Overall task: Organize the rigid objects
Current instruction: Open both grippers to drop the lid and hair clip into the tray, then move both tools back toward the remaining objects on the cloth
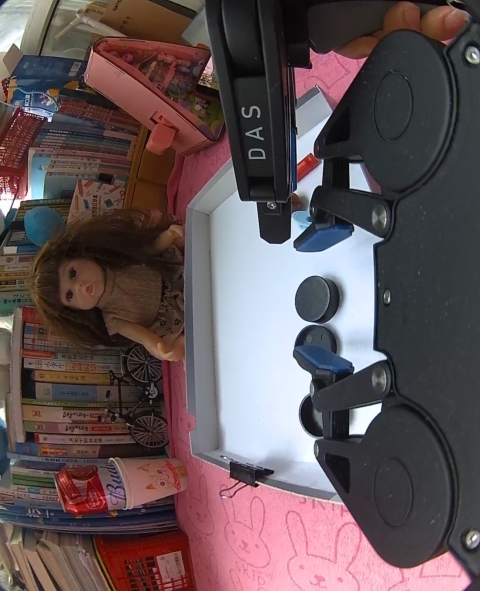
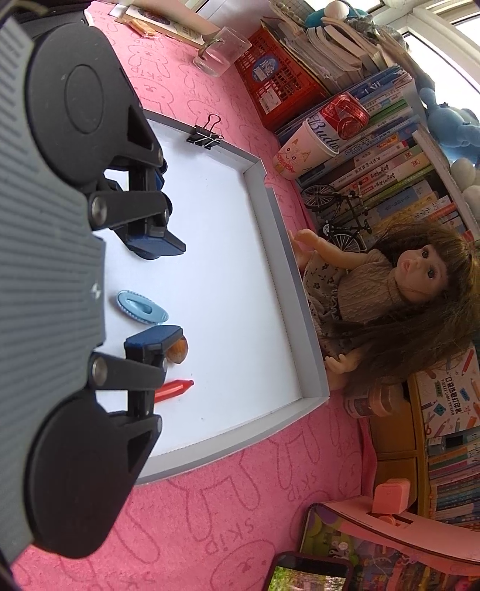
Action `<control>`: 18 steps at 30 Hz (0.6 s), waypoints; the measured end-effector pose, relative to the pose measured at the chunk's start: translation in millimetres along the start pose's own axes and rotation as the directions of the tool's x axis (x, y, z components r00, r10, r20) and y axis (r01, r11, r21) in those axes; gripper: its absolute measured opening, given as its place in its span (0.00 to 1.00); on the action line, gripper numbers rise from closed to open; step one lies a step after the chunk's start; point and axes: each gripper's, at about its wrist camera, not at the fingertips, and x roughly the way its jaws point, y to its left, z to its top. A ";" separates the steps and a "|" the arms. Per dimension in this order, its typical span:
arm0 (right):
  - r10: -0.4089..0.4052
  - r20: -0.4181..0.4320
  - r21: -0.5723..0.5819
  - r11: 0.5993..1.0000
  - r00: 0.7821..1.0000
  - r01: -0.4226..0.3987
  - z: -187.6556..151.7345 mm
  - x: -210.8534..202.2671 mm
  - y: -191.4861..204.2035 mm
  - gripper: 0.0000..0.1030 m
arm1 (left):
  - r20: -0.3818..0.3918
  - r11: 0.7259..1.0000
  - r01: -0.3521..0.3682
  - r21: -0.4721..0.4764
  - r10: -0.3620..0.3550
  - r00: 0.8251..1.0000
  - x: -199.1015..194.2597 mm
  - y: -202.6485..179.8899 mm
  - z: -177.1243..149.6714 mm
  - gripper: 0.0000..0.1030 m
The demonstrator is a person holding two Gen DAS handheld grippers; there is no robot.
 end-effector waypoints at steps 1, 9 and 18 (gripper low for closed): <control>-0.003 0.008 -0.008 1.000 1.000 0.003 -0.8 -2.2 0.6 0.59 | 0.003 1.000 -0.002 0.002 0.002 1.000 -2.3 -0.1 0.1 0.60; -0.017 0.085 -0.063 0.998 0.996 0.022 -9.2 -24.0 1.4 0.74 | 0.025 1.000 -0.016 0.012 0.016 1.000 -21.7 -0.2 -1.6 0.76; -0.045 0.160 -0.116 0.991 0.986 0.064 -19.9 -54.0 -0.5 0.80 | 0.052 0.999 -0.030 0.023 0.029 0.998 -49.1 -1.6 -7.6 0.78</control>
